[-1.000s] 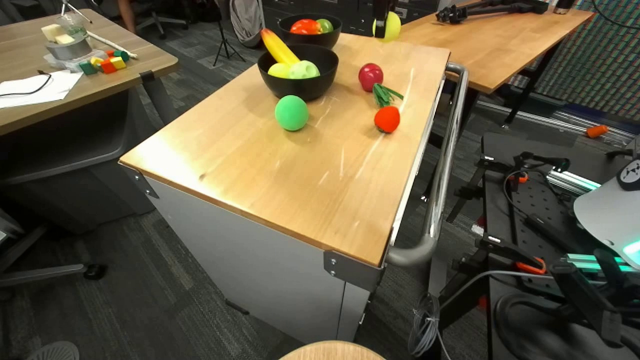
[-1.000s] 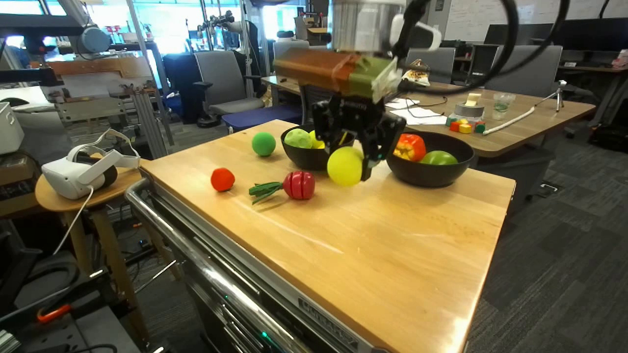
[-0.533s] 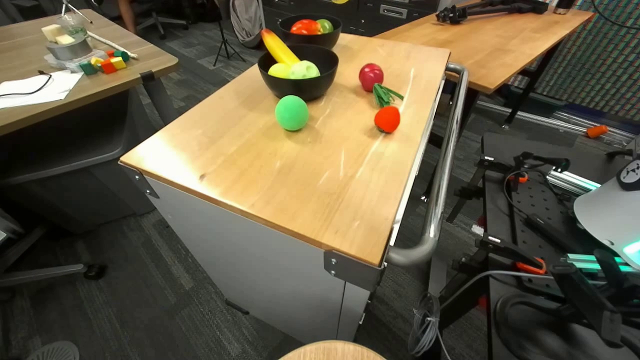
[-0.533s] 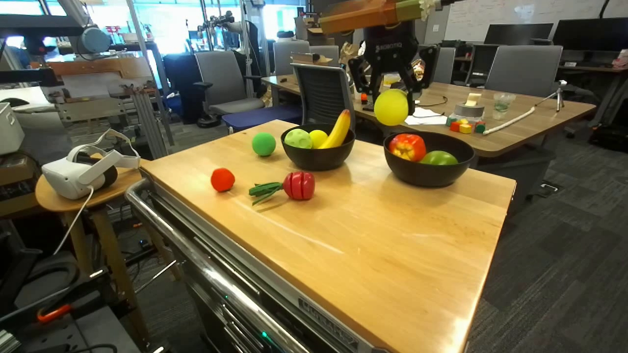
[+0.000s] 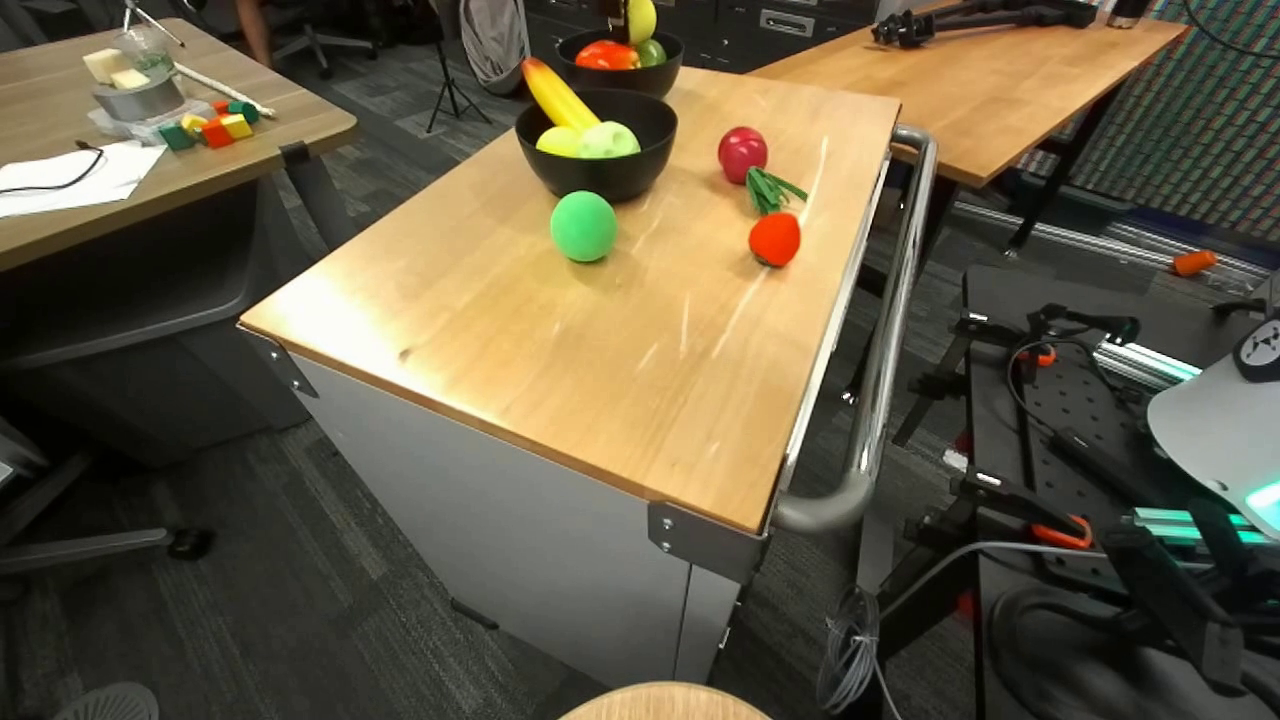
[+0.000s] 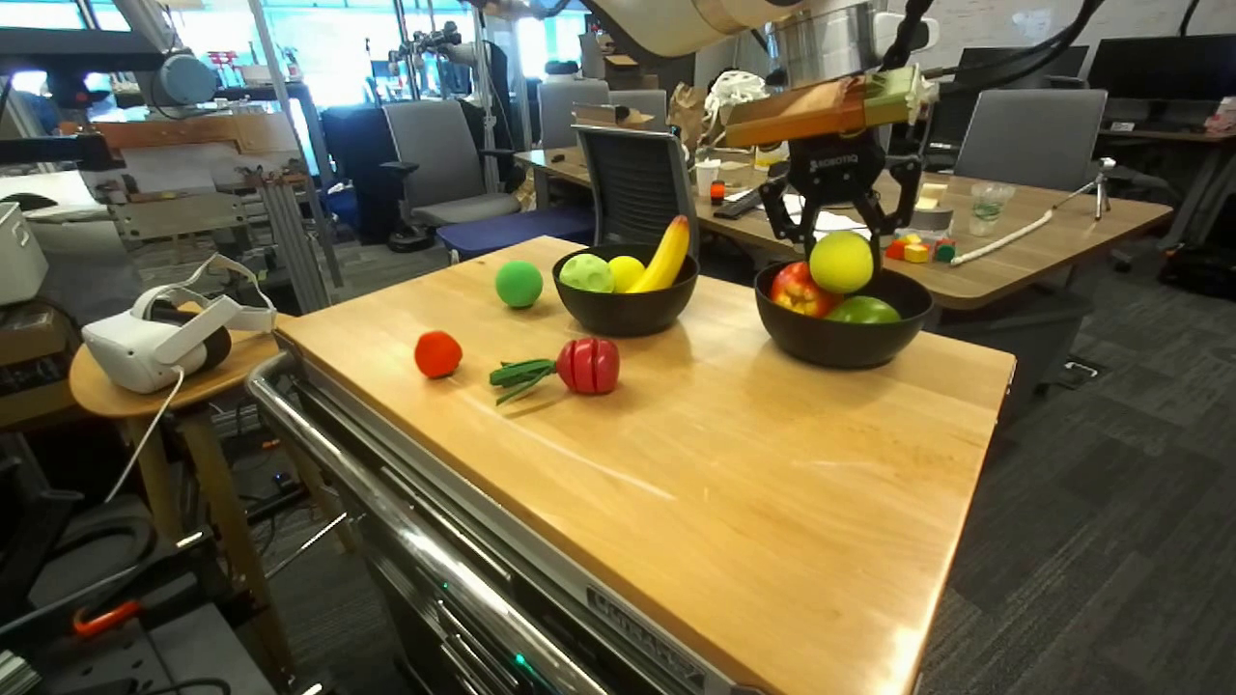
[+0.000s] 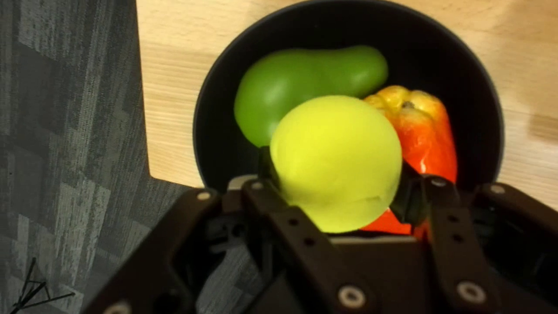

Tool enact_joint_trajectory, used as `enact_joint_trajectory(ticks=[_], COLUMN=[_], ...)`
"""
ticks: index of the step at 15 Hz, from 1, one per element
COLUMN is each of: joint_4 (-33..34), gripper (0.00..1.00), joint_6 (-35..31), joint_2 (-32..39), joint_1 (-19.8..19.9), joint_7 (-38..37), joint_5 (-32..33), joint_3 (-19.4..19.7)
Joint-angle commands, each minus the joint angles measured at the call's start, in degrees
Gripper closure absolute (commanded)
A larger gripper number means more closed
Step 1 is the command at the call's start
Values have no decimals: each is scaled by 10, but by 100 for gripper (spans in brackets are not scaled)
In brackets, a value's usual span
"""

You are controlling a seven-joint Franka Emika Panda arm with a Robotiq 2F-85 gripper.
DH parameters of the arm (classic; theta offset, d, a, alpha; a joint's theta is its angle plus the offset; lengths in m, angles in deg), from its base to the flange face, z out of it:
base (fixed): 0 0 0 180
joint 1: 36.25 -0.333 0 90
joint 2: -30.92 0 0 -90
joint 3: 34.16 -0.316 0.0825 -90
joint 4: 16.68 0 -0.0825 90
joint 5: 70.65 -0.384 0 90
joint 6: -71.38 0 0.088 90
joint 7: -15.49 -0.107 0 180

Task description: Divide the fruits between the black bowls

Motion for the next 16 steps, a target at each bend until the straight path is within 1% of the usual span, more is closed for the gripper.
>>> enact_joint_trajectory(ticks=[1, 4, 5, 6, 7, 8, 9, 10, 11, 13, 14, 16], joint_4=[117, 172, 186, 198, 209, 219, 225, 232, 236, 229, 218, 197], gripper=[68, 68, 61, 62, 59, 40, 18, 15, 15, 2, 0, 0], joint_6=[39, 53, 61, 70, 81, 92, 109, 124, 137, 151, 152, 156], joint_2=[68, 102, 110, 118, 123, 128, 129, 130, 127, 110, 97, 69], joint_1=[10, 14, 17, 19, 21, 23, 25, 28, 30, 36, 36, 42], joint_7=[6, 10, 12, 14, 17, 19, 23, 29, 37, 53, 64, 88], joint_5=[17, 21, 17, 15, 12, 8, 6, 3, 3, 2, -2, -9], joint_3=[0, 0, -2, -4, -6, -8, -9, -13, -14, -17, -15, -20])
